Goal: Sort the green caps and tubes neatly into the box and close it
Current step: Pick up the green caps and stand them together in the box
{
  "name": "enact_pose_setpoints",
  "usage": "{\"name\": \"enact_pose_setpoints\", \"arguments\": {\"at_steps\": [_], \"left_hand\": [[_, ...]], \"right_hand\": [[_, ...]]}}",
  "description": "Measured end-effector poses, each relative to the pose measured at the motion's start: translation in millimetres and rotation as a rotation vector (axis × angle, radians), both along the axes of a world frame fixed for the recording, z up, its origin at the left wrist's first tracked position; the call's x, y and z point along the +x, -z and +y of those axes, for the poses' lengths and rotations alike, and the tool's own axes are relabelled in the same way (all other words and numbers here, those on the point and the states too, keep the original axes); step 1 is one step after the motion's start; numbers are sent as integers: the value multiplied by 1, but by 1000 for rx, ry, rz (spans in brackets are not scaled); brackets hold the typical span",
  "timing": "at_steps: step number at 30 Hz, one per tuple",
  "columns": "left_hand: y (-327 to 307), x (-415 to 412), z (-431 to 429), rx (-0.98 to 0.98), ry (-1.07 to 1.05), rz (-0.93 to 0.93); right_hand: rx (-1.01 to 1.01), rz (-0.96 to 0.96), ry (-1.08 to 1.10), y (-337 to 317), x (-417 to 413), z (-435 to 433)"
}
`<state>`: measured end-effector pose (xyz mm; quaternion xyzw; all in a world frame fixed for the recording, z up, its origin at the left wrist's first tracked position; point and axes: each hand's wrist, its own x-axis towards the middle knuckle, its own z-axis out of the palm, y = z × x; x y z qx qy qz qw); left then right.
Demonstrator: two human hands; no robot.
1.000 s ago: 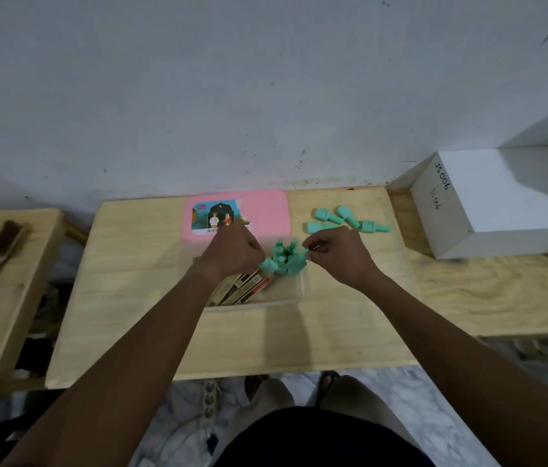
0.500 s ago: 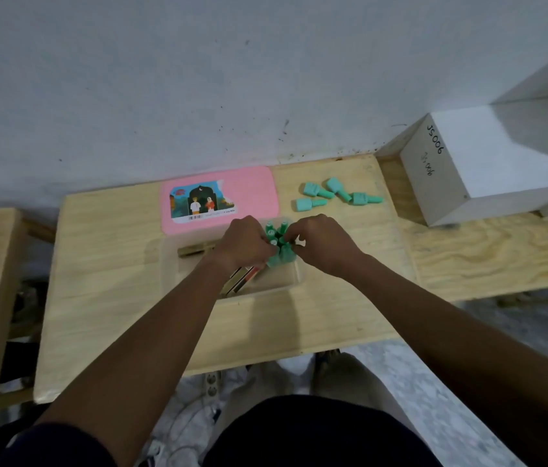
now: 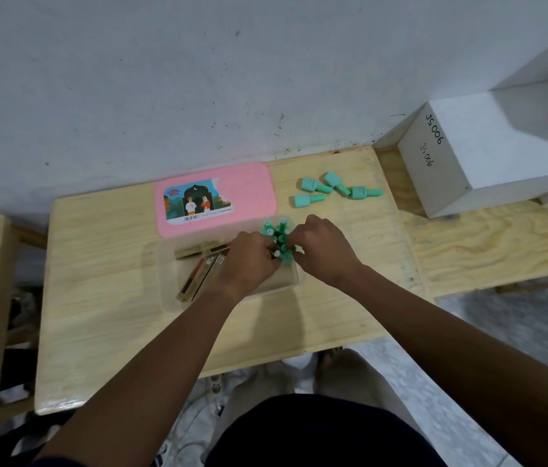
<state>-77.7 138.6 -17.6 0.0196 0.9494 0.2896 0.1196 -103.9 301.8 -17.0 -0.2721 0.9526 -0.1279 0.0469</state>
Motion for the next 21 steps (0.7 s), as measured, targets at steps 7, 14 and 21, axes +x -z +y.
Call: {"name": "enact_pose_setpoints", "arguments": {"at_steps": [7, 14, 21], "left_hand": [[0, -1, 0, 91, -55, -1], [5, 5, -10, 149, -90, -12], [14, 8, -13, -27, 14, 64]], "right_hand": [[16, -4, 19, 4, 5, -3], [-11, 9, 47, 6, 10, -5], [-24, 24, 43, 9, 10, -5]]}}
